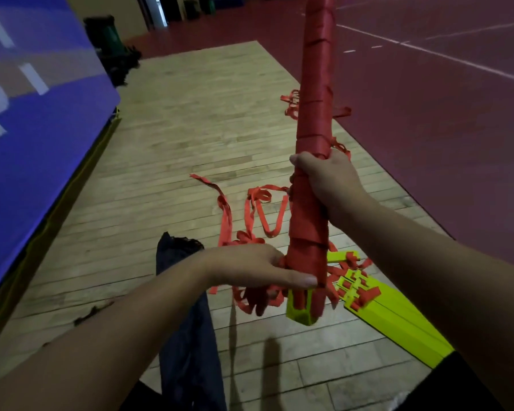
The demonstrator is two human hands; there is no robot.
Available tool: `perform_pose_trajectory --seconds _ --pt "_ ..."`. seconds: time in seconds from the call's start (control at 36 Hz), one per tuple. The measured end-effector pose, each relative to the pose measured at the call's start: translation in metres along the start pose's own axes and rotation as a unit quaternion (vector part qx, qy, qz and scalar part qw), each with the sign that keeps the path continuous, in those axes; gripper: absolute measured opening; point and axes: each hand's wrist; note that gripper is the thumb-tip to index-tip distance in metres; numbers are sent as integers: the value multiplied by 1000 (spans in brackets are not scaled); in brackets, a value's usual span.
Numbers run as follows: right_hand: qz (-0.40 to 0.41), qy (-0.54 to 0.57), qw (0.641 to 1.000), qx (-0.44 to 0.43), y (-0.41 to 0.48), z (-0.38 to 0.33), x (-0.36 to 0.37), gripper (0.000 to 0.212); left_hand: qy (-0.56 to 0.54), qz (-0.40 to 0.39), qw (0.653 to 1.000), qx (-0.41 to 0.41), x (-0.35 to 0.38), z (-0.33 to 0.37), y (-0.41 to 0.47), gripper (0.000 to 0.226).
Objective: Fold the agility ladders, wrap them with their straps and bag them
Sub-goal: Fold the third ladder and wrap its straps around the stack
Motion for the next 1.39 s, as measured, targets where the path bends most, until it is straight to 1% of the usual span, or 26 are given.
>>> perform_pose_trajectory --seconds 0.06,0.11,0.17,0.22,0.25,0.31,0.33,0.39,0.44,0.5,0.61,0.69,0.75,0.81,0.86,0.92,0.94,0.97,1.0,1.06,1.11,1.19,1.25,1.28,1.33,1.39 --pt "36 -23 999 -20 2 4 4 12 20 68 997 -11 11 0 7 72" --pt "45 -25 999 -13 3 8 6 19 60 156 986 8 21 0 15 53" --pt "25 20 999 14 1 6 5 21 60 173 983 22 23 2 17 38" --pt "-12 102 994 41 -1 -2 3 19 9 129 991 19 17 1 16 31" --pt "-32 144 987 55 -1 -7 1 21 -27 100 994 22 13 0 14 38" --pt "-79 213 971 76 0 -14 -5 24 -85 49 994 43 5 -2 6 69" --pt "-103 236 962 87 0 -16 -7 27 -106 20 992 62 3 -3 3 78" --pt "-152 284 940 115 -2 -18 -8 38 -139 -28 985 102 5 -1 -1 73" --pt "-175 337 912 153 -6 -19 -5 41 -168 -59 977 116 7 0 -1 81" --pt "-177 329 913 162 -10 -19 -3 33 -201 -101 968 115 9 -2 0 88" --pt "-172 234 945 148 -11 -18 -2 27 -219 -167 956 97 2 -7 -5 95" --pt "-155 166 968 106 -7 -14 -4 26 -143 -201 968 34 -4 -8 -9 98" --pt "-114 91 988 51 -3 -10 -7 26 -107 -174 979 9 -7 -6 -9 89" --pt "-53 6 998 -11 1 -4 -8 28 -79 -95 992 -2 -4 -1 -6 76" --pt "0 -58 997 -51 4 2 -8 35 -7 0 1000 5 6 5 -1 60" --pt "31 -62 996 -52 4 5 -6 38 55 113 992 27 19 6 6 37" --pt "35 -51 997 -42 4 5 -6 37 66 157 985 40 24 7 10 34" --pt "31 -35 999 -27 4 4 -7 36 62 180 981 48 27 6 13 32" --pt "23 -12 1000 -11 4 1 -7 36 45 179 982 51 28 7 13 30" --pt "2 62 998 14 3 -7 -9 34 -7 130 990 53 21 8 9 28" --pt "-18 156 987 26 4 -16 -12 29 -51 69 993 83 9 5 3 44" --pt "-73 307 945 89 2 -20 -17 40 -158 -47 969 183 4 0 -5 76" --pt "-134 371 907 150 -2 -21 -14 52 -198 -114 949 219 9 0 -3 78" --pt "-157 397 888 169 -4 -21 -12 57 -206 -130 943 226 11 2 -2 77" --pt "-173 426 868 186 -10 -24 -8 56 -207 -137 940 234 12 3 -1 80" --pt "-149 413 878 193 -11 -27 -6 51 -205 -111 949 214 9 3 -5 90"
Point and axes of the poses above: each hand's wrist, its own y-axis towards the middle knuckle, its own x-axis out of the palm, z = x × y, and after that the axes turned 8 degrees about -x, right-handed
